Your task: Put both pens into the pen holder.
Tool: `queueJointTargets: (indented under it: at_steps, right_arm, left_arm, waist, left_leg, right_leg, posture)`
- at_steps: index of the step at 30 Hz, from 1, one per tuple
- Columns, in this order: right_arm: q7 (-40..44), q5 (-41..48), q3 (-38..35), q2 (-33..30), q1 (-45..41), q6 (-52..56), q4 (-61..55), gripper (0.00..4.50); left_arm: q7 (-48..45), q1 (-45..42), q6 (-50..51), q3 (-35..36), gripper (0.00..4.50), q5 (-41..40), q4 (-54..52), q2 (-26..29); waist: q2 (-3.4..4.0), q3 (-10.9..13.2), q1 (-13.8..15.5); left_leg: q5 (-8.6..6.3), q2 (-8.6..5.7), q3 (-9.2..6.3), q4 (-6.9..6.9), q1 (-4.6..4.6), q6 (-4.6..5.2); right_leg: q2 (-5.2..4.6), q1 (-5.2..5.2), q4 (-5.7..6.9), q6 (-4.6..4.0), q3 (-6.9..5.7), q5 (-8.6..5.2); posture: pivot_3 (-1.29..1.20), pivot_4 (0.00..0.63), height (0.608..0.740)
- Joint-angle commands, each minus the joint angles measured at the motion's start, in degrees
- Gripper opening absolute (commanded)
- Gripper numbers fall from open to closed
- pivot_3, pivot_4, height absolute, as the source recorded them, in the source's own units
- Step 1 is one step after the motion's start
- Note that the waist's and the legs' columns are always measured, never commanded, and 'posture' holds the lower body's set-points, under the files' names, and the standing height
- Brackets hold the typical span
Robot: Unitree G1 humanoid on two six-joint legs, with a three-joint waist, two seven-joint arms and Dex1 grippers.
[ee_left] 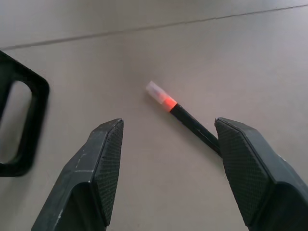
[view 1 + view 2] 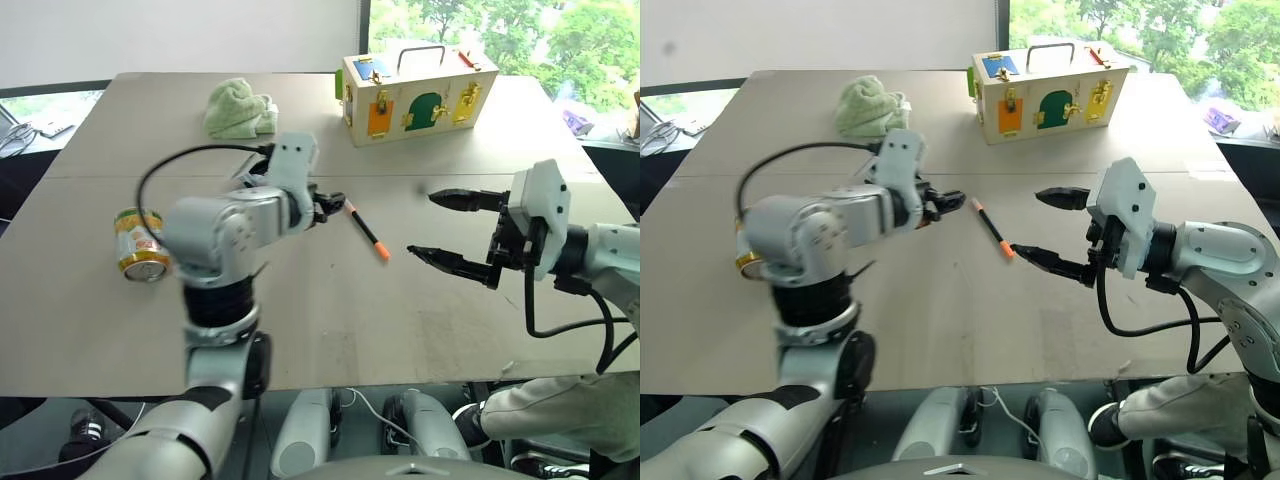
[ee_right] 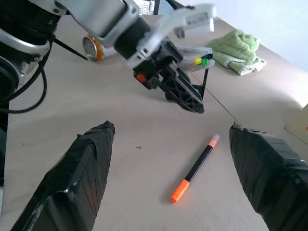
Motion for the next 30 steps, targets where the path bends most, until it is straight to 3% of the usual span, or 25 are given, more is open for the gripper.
queueJointTargets:
  at_steps: [1, 9, 16, 19, 20, 24, 27, 29, 30]
  right_arm:
    - [5.4, 0.1, -6.8, -5.4, 5.5, -1.3, -1.7, 4.06]
    - [6.0, -1.4, -15.7, -8.5, 14.1, -1.8, -1.3, 4.06]
    - [3.7, -0.4, -17.7, -7.9, 16.2, -0.7, -3.7, 4.06]
    - [2.9, 0.2, -18.5, -7.9, 16.6, -0.3, -4.2, 4.06]
    - [2.7, 0.2, -18.8, -7.9, 16.7, -0.3, -4.3, 4.06]
    - [2.0, 0.0, -19.3, -7.9, 18.0, -0.5, -4.9, 4.06]
    - [1.4, 0.3, -19.1, -7.7, 18.0, -0.4, -5.0, 4.06]
    - [1.1, 0.4, -18.7, -7.7, 17.8, -0.4, -4.9, 4.06]
    - [1.0, 0.3, -18.4, -7.7, 17.6, -0.5, -4.8, 4.06]
  left_arm:
    - [5.1, -8.2, 0.1, 6.1, 3.08, 4.8, 12.1, -5.4]
    - [12.8, -18.8, -15.0, 13.0, 3.08, 6.9, 40.7, -11.8]
    - [19.8, -23.5, -26.0, 15.5, 3.08, 6.5, 57.4, -12.2]
    - [22.3, -25.3, -27.2, 16.6, 1.79, 5.3, 60.5, -11.9]
    - [22.6, -25.8, -27.0, 16.4, 1.57, 5.1, 60.5, -11.9]
    - [20.7, -26.0, -27.2, 11.9, 1.57, 5.8, 56.2, -11.8]
    - [21.1, -25.4, -25.1, 11.1, 2.27, 5.6, 52.0, -12.3]
    - [22.3, -24.5, -22.9, 9.9, 3.26, 6.3, 47.4, -13.1]
    - [23.4, -24.0, -21.3, 10.0, 3.42, 6.5, 44.9, -13.6]
  waist:
    - [-0.02, 0.0, 0.5]
    - [-0.03, 0.0, 0.0]
    - [-0.02, 0.0, 0.0]
    - [-0.02, 0.0, -0.2]
    - [-0.02, 0.0, -0.2]
    - [-0.03, 0.0, -0.2]
    - [-0.04, 0.0, -0.1]
    - [-0.04, 0.0, -0.1]
    - [-0.04, 0.0, -0.1]
  left_leg:
    - [-0.01, -0.01, -0.03, 0.01, -0.06, 0.01]
    - [-0.06, -0.01, 0.02, -0.02, -0.05, 0.07]
    - [-0.07, -0.01, 0.04, -0.02, 0.02, 0.06]
    - [-0.07, -0.01, 0.07, -0.01, 0.04, 0.06]
    - [-0.07, 0.00, 0.06, -0.01, 0.03, 0.06]
    - [-0.07, 0.00, 0.06, -0.04, 0.00, 0.05]
    - [-0.07, 0.00, 0.09, -0.04, -0.02, 0.05]
    - [-0.07, -0.01, 0.07, -0.04, -0.02, 0.04]
    - [-0.07, 0.00, 0.07, -0.04, -0.02, 0.04]
  right_leg:
    - [-0.01, -0.01, -0.01, 0.00, -0.04, 0.00]
    - [-0.06, -0.01, -0.07, 0.01, -0.06, 0.00]
    - [-0.10, 0.02, -0.05, 0.03, -0.06, 0.00]
    - [-0.12, 0.02, -0.05, 0.03, -0.05, 0.01]
    - [-0.11, 0.01, -0.05, 0.03, -0.05, 0.01]
    - [-0.10, -0.01, -0.04, 0.02, -0.07, 0.01]
    - [-0.11, -0.03, -0.05, 0.02, -0.05, 0.01]
    - [-0.11, -0.03, -0.05, 0.02, -0.05, 0.01]
    - [-0.11, -0.03, -0.05, 0.02, -0.05, 0.01]
  posture:
    - [0.00, 0.150, 0.740]
    - [0.00, 0.150, 0.740]
    - [0.00, 0.150, 0.740]
    - [0.00, 0.150, 0.740]
    - [0.00, 0.150, 0.740]
    - [0.00, 0.150, 0.740]
    - [0.00, 0.150, 0.740]
    - [0.00, 0.150, 0.740]
    - [0.00, 0.150, 0.740]
